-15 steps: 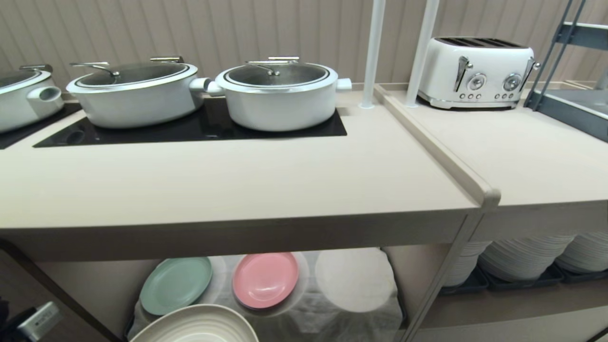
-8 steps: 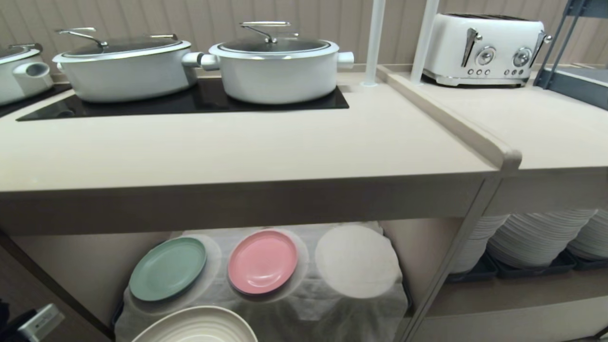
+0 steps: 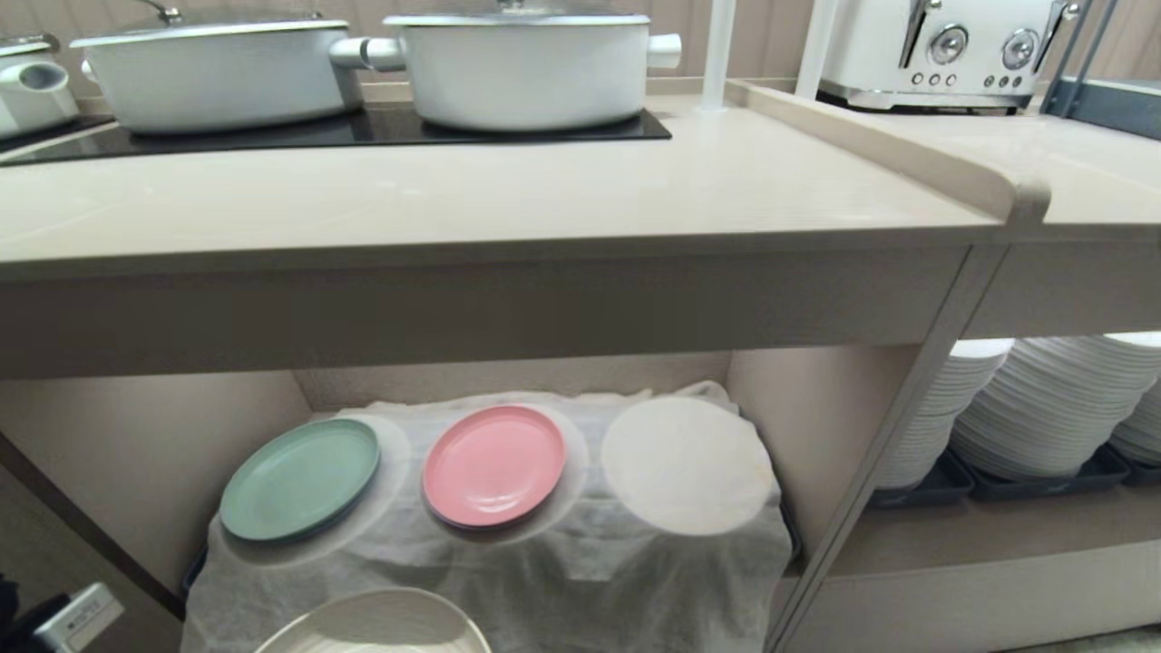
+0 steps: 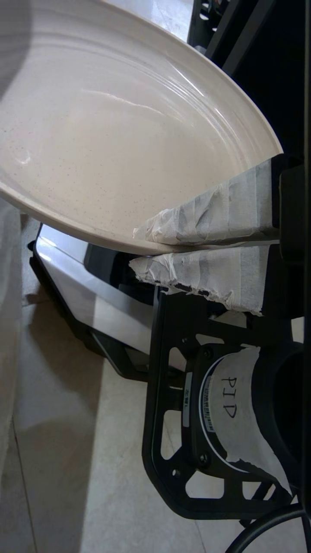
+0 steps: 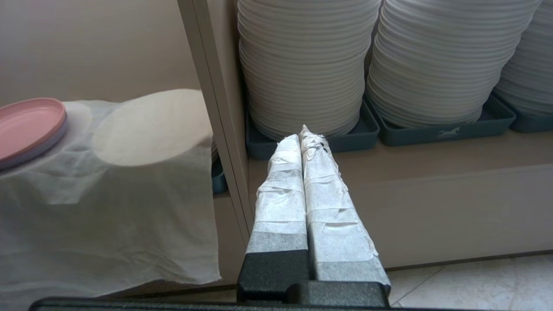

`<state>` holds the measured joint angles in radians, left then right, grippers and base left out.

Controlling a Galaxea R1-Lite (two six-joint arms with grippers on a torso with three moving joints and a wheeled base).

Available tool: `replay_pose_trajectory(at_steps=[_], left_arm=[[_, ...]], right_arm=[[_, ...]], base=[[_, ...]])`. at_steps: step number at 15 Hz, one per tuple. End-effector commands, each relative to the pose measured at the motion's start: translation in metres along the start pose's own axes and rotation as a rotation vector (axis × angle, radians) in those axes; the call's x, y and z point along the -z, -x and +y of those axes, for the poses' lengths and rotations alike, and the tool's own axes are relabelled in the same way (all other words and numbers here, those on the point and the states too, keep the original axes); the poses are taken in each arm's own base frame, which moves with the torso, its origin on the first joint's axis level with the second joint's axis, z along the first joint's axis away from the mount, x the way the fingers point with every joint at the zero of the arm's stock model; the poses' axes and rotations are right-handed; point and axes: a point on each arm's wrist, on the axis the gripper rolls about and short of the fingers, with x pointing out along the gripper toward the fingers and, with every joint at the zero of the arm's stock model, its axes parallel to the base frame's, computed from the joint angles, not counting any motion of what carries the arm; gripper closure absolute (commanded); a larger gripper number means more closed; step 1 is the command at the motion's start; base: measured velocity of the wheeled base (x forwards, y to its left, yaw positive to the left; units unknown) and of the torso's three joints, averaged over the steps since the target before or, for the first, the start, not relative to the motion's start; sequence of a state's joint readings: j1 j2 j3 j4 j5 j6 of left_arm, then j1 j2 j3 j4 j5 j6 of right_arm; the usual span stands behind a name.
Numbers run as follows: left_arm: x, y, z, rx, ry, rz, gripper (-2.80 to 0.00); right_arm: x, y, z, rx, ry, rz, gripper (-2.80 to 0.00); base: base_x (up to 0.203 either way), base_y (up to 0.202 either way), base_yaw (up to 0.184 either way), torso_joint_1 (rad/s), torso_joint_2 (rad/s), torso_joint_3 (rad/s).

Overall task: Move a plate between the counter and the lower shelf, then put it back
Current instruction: Put the plate in the cupboard

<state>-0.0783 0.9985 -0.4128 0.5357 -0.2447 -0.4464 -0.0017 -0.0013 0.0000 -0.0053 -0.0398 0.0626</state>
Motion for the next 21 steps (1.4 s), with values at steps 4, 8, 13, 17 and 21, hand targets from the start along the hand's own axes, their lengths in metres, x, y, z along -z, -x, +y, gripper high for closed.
replay_pose_trajectory(at_steps=[4, 8, 13, 17, 21], left_arm=[[0.0001, -0.0002, 0.0001, 0.0, 0.004, 0.005, 0.0], [0.0002, -0.0002, 0.0001, 0.0, 0.004, 0.004, 0.0], [0.0007, -0.0007, 0.0005, -0.001, 0.005, 0.007, 0.0], [0.0015, -0.0012, 0.001, -0.002, 0.005, 0.009, 0.0], [0.0022, 0.0001, 0.0011, 0.003, 0.004, -0.003, 0.0]], right_arm=[[-0.0001, -0.0001, 0.0, 0.0, 0.0, 0.0, 0.0], [-0.0001, -0.0001, 0.0, 0.0, 0.0, 0.0, 0.0], [-0.0001, -0.0001, 0.0, 0.001, 0.0, 0.0, 0.0], [-0.0003, -0.0001, 0.0, 0.0, 0.0, -0.001, 0.0], [-0.0003, -0.0001, 0.0, 0.0, 0.0, -0.001, 0.0]], base=[[0.0, 0.0, 0.0, -0.14, 0.46, 0.313], [0.0, 0.0, 0.0, -0.056, 0.25, 0.182], [0.0, 0.0, 0.0, -0.001, 0.02, 0.015], [0.0, 0.0, 0.0, 0.0, 0.0, 0.0], [0.0, 0.0, 0.0, 0.0, 0.0, 0.0]])
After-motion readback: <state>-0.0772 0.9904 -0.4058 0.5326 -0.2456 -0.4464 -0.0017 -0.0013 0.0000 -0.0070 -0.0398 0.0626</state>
